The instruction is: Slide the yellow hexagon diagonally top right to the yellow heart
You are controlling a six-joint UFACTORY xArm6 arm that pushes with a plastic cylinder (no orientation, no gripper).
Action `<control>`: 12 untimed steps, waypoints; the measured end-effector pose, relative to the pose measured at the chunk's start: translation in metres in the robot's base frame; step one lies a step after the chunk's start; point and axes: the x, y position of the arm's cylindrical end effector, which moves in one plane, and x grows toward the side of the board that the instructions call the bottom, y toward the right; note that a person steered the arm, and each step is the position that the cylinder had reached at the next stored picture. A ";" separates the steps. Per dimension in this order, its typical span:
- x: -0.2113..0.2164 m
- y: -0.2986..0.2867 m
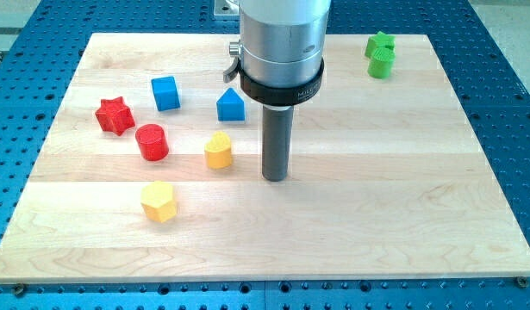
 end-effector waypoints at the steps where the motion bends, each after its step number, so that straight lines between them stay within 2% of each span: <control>1: 0.001 0.000; 8: -0.010 0.002; 9: -0.039 -0.006; 11: -0.074 -0.108; 12: -0.074 -0.107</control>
